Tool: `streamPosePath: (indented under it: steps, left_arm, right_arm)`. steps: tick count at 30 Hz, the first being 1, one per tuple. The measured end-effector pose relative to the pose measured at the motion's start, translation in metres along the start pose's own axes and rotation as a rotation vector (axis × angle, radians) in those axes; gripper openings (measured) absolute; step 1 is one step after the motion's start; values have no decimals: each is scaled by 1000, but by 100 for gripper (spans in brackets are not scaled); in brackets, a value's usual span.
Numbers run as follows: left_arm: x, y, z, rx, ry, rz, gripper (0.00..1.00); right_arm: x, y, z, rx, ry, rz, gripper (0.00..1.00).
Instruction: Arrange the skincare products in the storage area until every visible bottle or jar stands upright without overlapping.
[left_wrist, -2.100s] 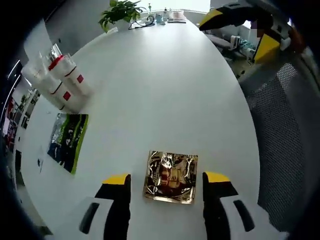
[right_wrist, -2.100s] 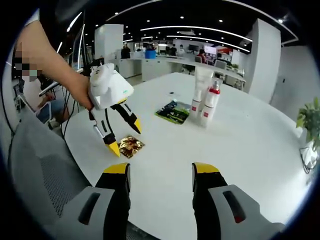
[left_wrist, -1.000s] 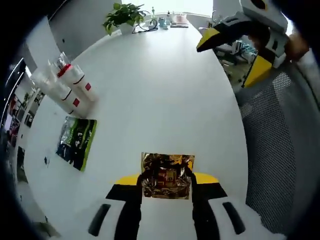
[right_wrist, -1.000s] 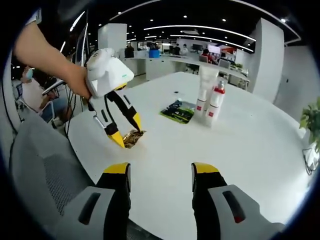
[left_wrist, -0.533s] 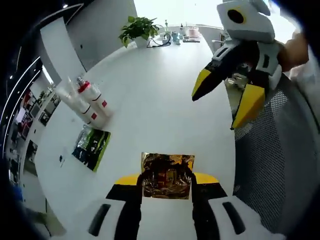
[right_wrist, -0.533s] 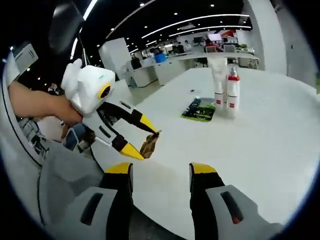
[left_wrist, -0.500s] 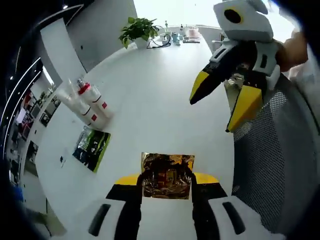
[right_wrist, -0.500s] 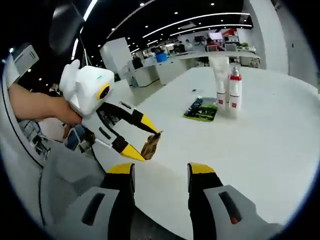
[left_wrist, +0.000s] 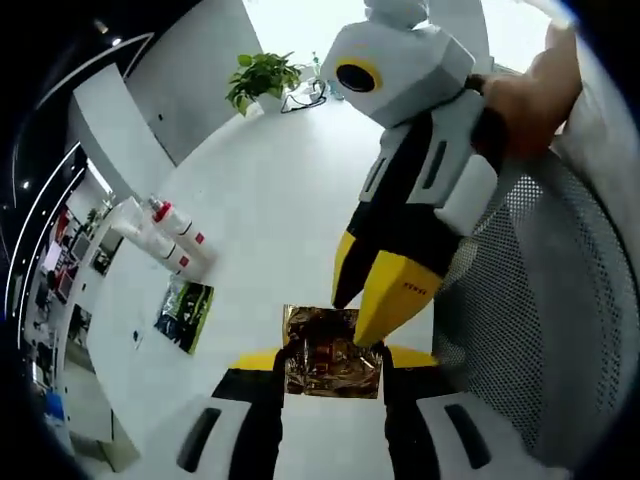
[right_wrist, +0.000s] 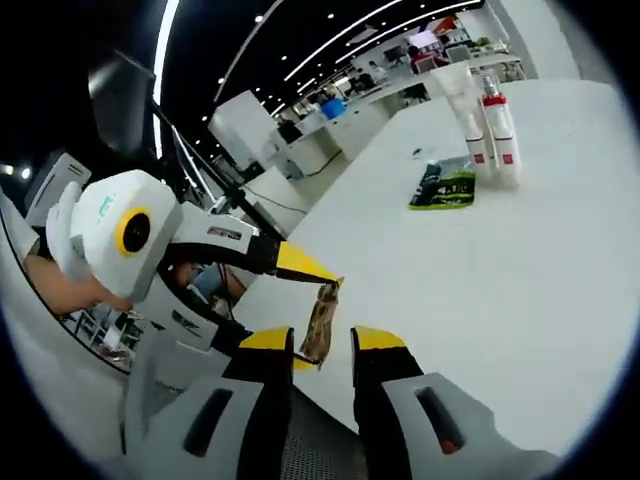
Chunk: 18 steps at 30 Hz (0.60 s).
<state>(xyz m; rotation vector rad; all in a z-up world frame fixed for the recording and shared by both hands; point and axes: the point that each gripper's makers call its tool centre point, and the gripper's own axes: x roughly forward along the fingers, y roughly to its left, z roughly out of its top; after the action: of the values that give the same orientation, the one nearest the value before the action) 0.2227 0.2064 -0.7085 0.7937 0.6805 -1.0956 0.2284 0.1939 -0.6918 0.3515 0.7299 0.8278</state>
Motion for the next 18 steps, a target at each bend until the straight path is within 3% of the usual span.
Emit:
streamPosePath:
  steps: [7, 12, 18]
  left_arm:
    - [-6, -10, 11, 48, -19, 20, 40]
    - [-9, -14, 16, 84, -26, 35, 40]
    - [-13, -16, 15, 65, -48, 62, 40]
  right_arm:
    - [4, 4, -8, 31, 26, 38, 19]
    - [2, 10, -6, 22, 23, 72, 2]
    - [1, 16, -7, 29, 32, 108, 0]
